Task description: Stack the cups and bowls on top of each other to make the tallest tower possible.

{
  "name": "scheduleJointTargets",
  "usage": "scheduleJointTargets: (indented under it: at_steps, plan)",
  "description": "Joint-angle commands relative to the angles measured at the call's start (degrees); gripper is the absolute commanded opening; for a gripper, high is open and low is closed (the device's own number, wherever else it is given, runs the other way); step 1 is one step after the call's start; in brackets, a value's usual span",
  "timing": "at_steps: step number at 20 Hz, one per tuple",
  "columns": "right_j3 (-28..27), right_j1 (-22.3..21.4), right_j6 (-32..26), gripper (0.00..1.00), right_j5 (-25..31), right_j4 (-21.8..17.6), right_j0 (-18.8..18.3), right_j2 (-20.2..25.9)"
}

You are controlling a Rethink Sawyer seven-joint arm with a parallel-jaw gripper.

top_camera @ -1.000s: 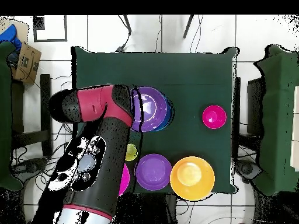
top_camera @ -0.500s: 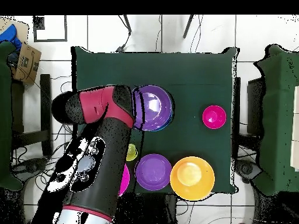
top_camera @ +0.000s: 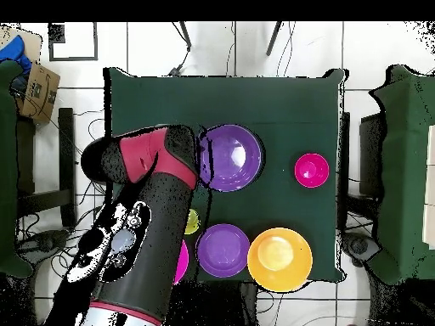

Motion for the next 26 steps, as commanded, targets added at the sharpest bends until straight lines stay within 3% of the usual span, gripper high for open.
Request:
scheduleJointTargets:
  at_steps: [1, 12, 26]
  plan:
    - [0.32, 3.88, -0.18, 0.0, 0.3, -4.32, -0.26, 3.89]
    - [3.32, 2.73, 1.27, 0.0, -2.01, 0.0, -2.36, 8.49]
    - [4.48, 2.64, 3.87, 0.0, -3.0, 0.07, -1.88, 9.23]
